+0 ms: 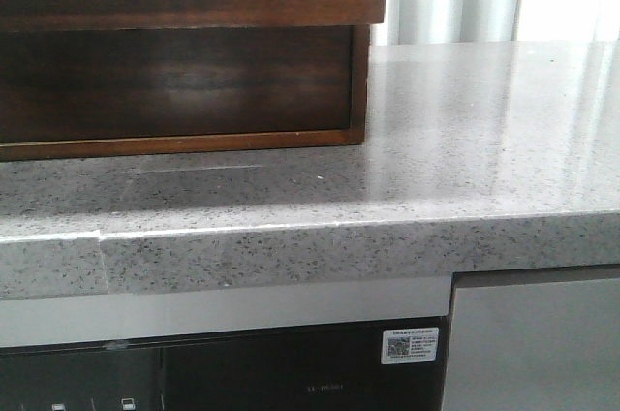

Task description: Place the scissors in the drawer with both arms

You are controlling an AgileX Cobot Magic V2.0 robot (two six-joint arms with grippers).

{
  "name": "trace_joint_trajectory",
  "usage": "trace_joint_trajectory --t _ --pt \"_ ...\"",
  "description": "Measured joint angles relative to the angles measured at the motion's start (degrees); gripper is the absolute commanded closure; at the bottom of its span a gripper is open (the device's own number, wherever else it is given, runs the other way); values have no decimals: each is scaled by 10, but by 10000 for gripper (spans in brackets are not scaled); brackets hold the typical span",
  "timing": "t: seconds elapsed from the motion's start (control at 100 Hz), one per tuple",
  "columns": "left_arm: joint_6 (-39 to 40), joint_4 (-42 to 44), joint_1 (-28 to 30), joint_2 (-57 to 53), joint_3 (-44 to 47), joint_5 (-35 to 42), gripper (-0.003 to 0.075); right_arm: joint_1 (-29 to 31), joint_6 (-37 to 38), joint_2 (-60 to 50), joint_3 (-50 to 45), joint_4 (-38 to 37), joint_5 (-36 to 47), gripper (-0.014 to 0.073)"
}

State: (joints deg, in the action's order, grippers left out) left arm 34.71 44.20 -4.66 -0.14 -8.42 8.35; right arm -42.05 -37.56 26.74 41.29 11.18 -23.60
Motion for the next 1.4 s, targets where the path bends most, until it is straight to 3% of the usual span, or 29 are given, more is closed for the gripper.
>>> trace_joint_trajectory --t 0.33,0.59,1.3,1.4 --pt "1 0 0 0 8 -2 739 0 0 -174 -167 20 22 658" --pt "1 0 0 0 8 -2 739 0 0 -198 -246 22 22 659" --pt "2 -2 0 0 9 -17 739 0 0 -198 -281 22 20 659" --pt "-5 -49 0 0 16 -23 740 0 0 -198 -281 22 20 659"
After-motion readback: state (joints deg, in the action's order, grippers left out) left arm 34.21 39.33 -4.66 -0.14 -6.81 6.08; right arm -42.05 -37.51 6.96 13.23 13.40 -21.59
